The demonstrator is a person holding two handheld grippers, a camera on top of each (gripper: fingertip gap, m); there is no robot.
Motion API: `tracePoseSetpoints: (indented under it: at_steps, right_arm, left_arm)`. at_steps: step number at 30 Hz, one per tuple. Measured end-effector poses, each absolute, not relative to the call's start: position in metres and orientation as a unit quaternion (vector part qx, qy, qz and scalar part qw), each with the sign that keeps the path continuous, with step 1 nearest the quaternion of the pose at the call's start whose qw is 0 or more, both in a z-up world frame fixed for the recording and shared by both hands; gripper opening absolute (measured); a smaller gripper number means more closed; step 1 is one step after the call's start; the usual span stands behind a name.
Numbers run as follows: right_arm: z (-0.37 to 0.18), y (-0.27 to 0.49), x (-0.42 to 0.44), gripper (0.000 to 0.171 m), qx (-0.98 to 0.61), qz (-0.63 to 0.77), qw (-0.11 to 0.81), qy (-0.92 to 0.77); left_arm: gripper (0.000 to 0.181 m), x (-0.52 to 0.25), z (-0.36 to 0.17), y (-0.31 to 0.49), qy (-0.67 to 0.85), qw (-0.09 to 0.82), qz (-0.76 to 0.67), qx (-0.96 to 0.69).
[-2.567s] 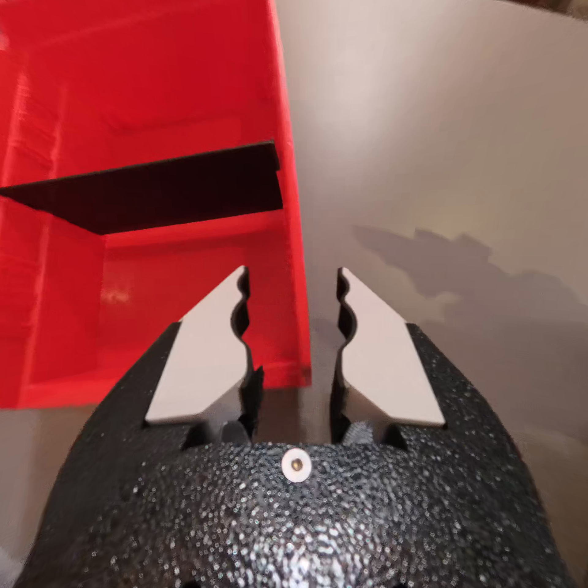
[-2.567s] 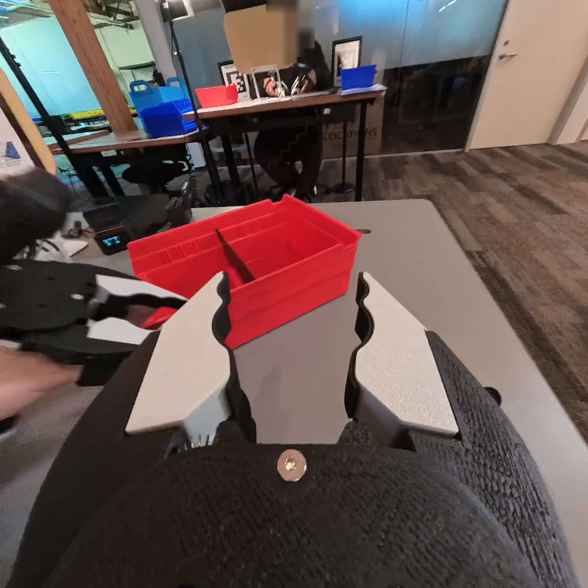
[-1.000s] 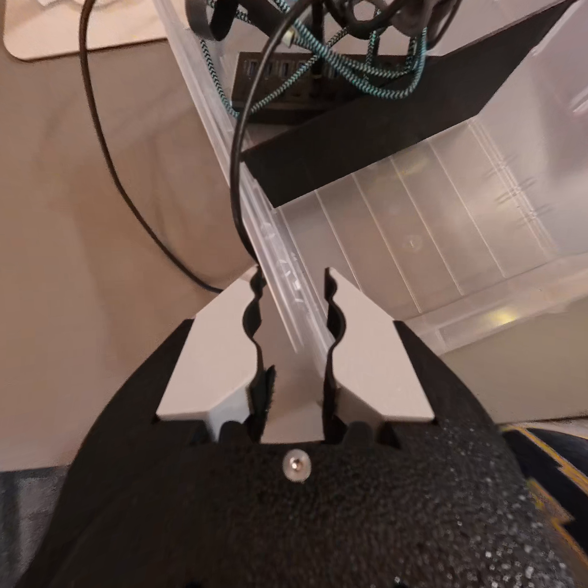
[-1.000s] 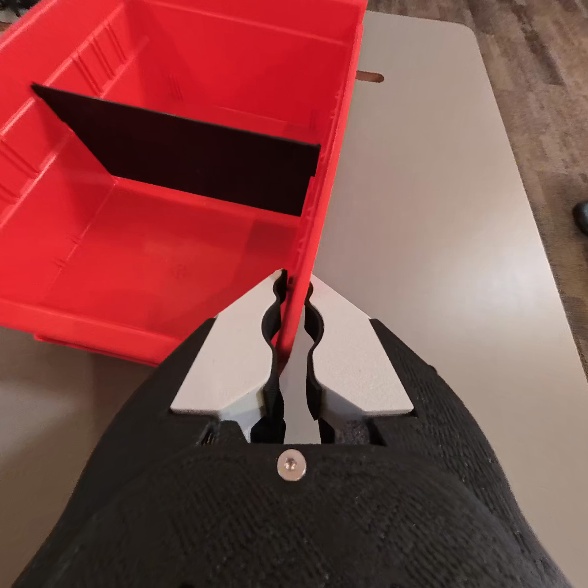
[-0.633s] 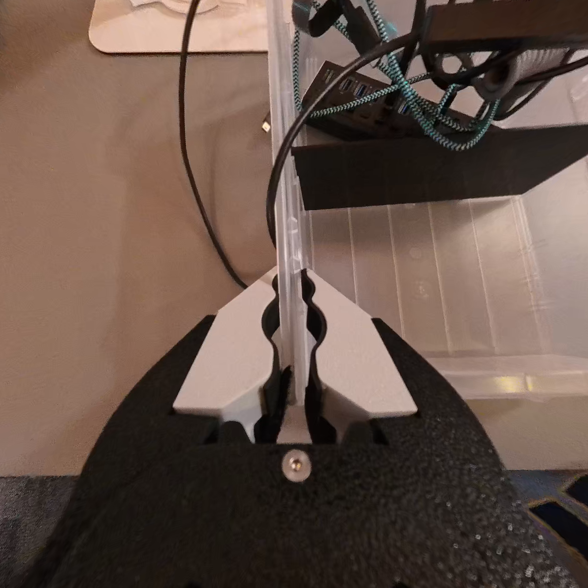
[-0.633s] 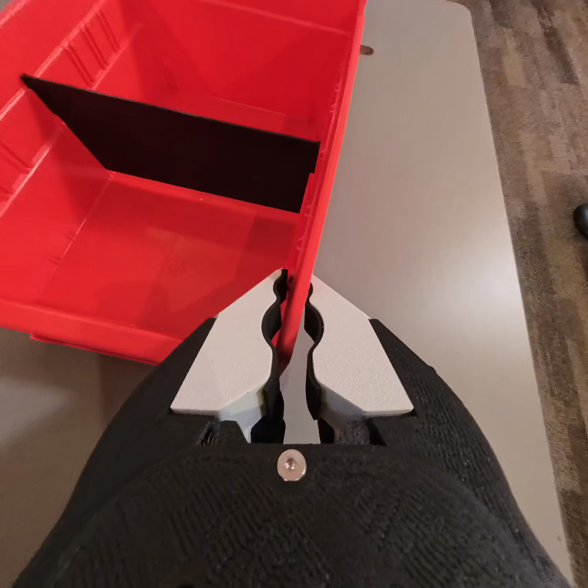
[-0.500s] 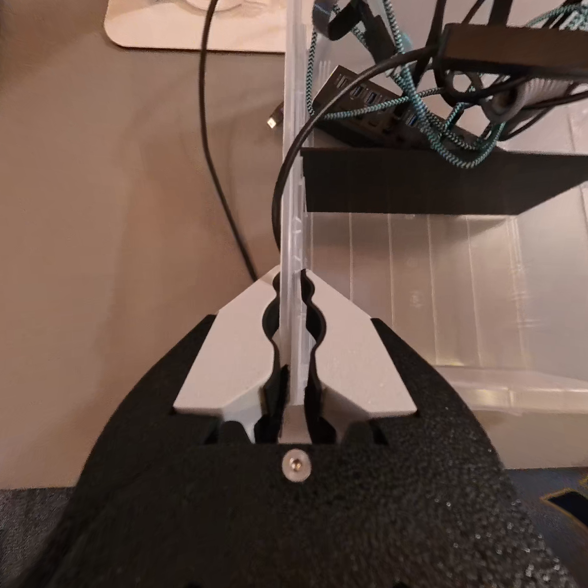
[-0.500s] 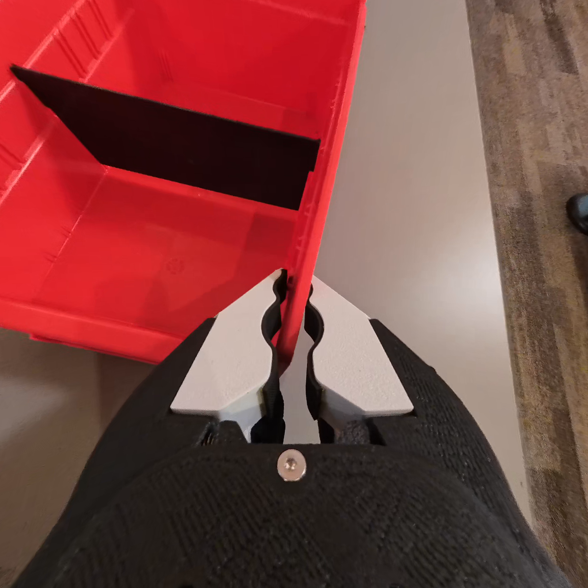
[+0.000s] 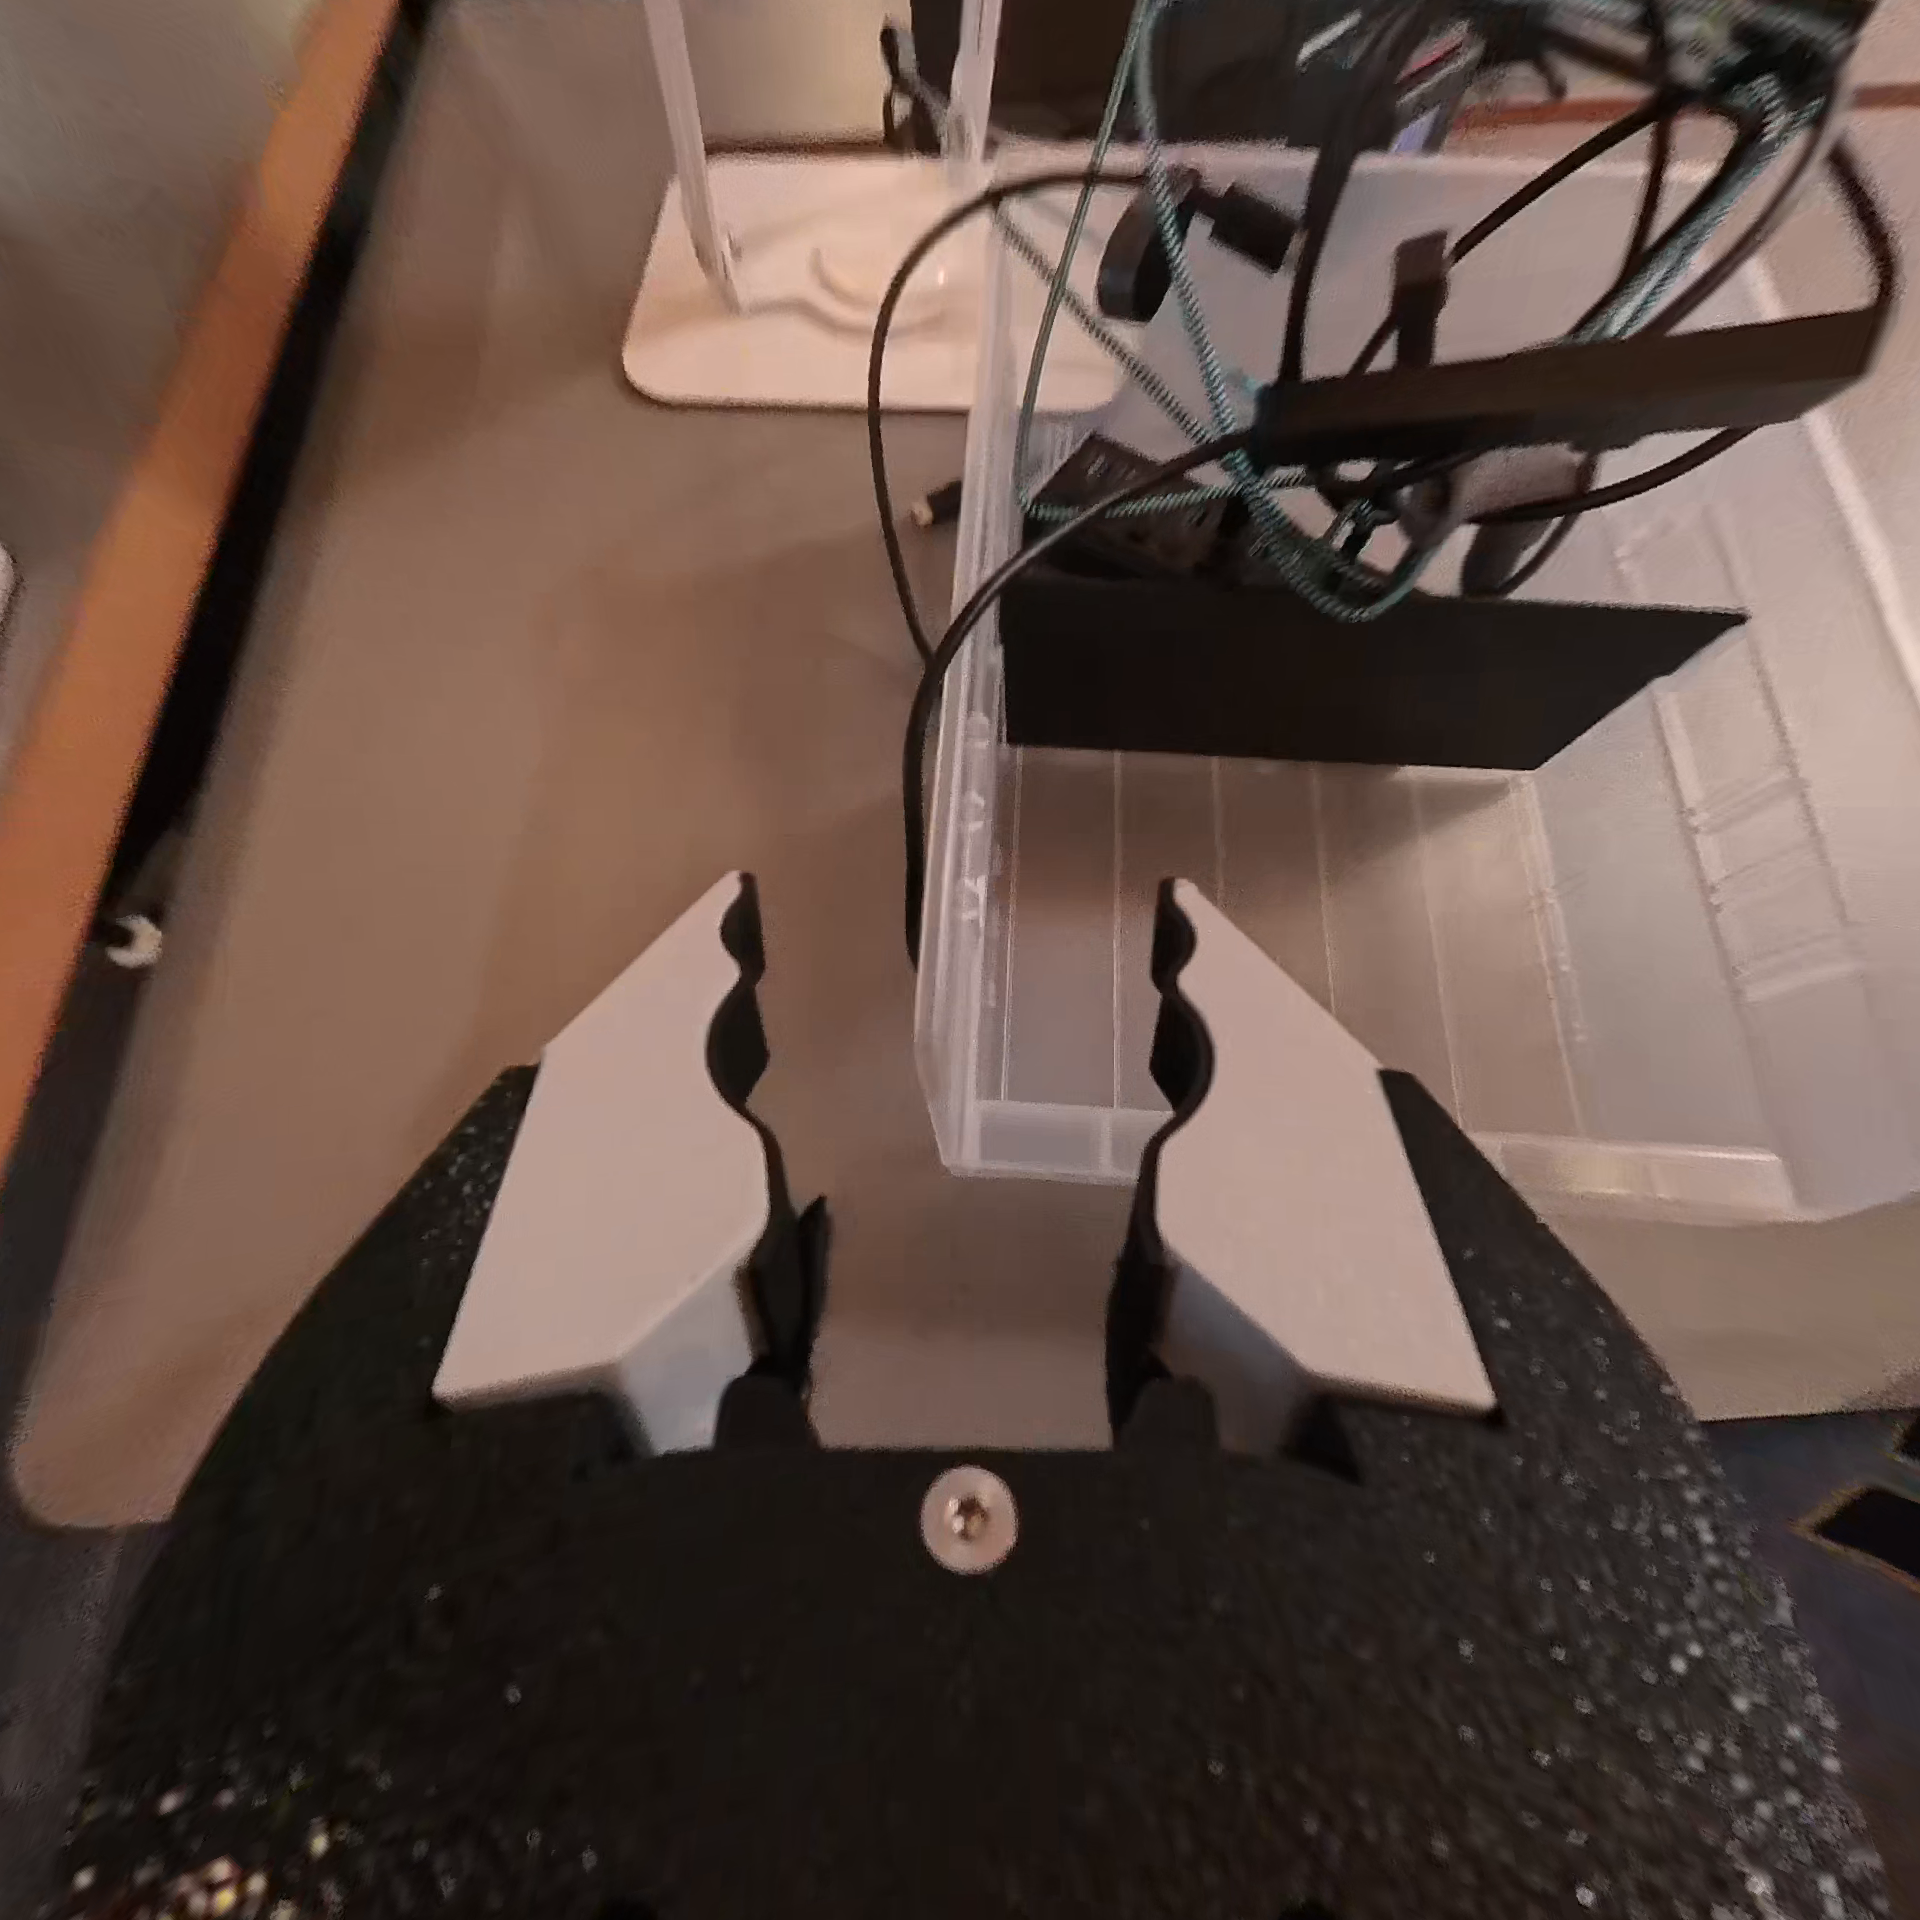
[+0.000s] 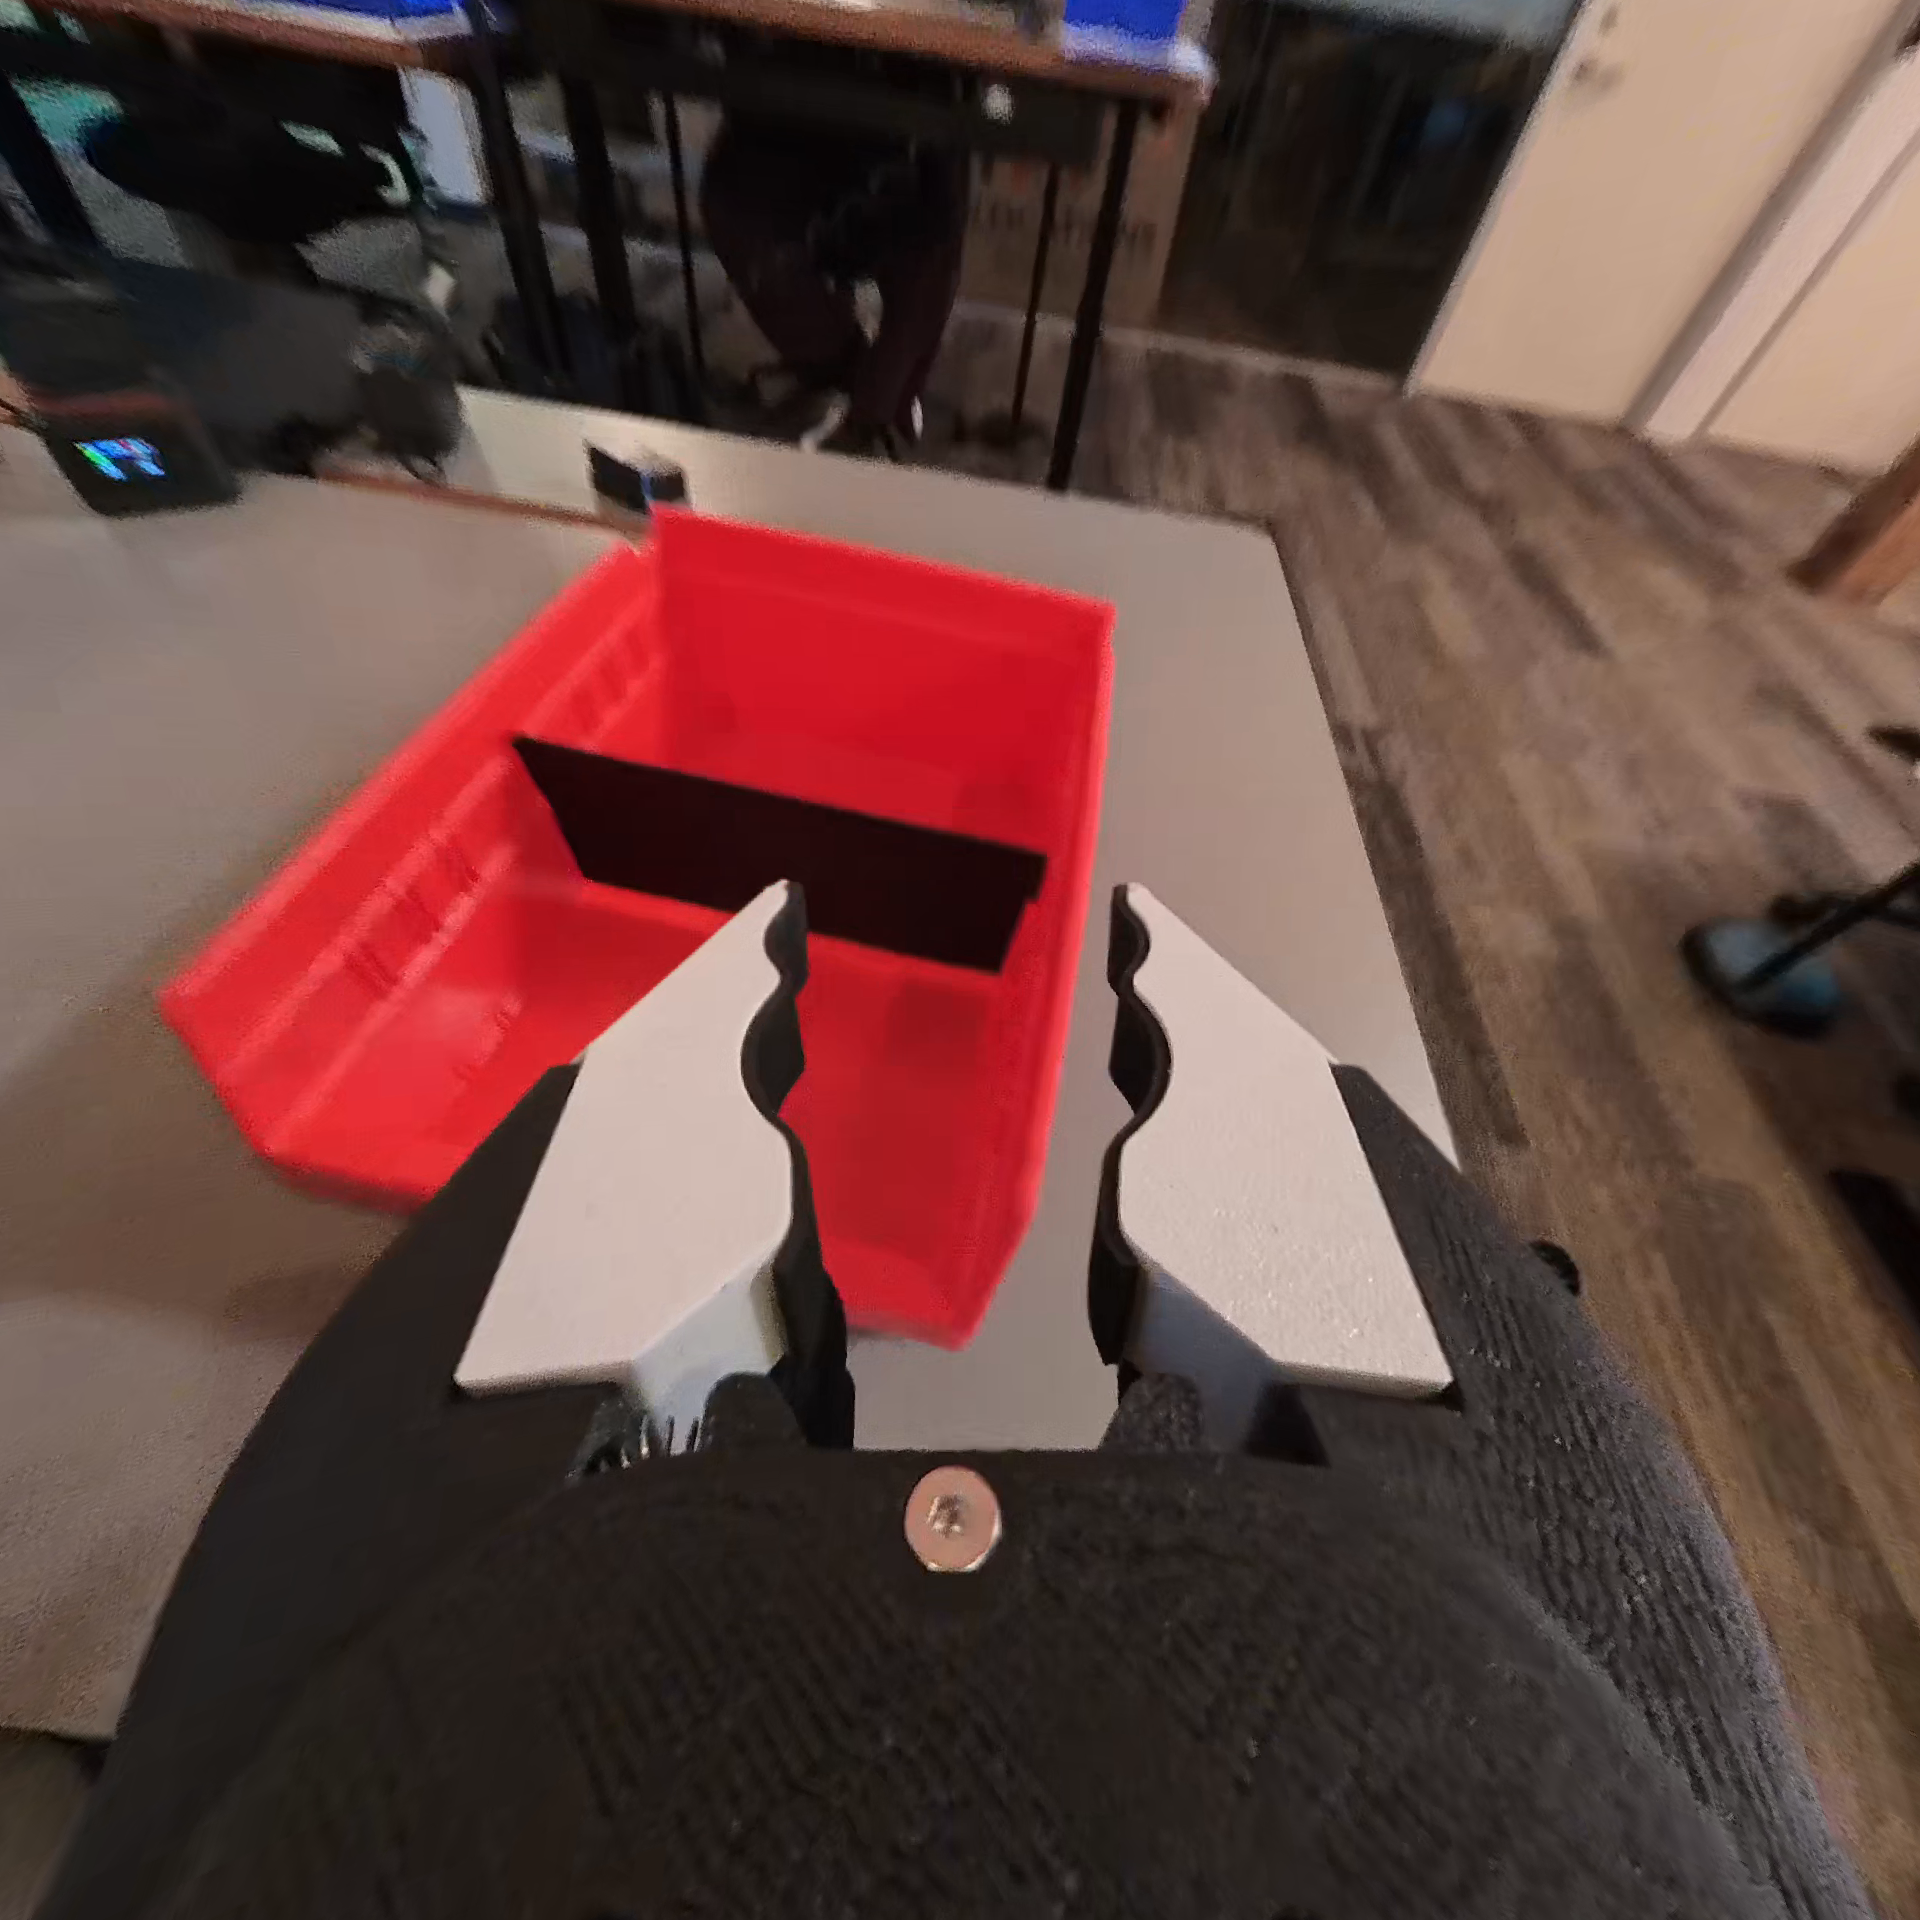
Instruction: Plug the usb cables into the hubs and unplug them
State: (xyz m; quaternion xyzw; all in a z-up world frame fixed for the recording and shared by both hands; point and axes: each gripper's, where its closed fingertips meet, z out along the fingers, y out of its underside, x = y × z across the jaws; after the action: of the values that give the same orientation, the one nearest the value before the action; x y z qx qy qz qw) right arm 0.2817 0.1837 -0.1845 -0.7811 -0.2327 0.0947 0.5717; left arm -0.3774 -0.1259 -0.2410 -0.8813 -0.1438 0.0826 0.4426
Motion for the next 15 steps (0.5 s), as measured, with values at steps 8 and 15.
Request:
tracePoseSetpoints:
  at_steps: [8, 15]
  right_arm:
    - [-0.129, 0.149, 0.104, 0.056, -0.666, 0.226, 0.605, -0.373]
    - [-0.155, 0.137, -0.048, 0.053, -0.568, 0.354, 0.597, -0.443]
  left_arm:
    - [0.074, -0.326, -0.168, -0.055, 0.024, 0.522, 0.054, -0.851]
    - [0.064, -0.336, -0.171, 0.027, 0.102, 0.452, 0.046, -0.885]
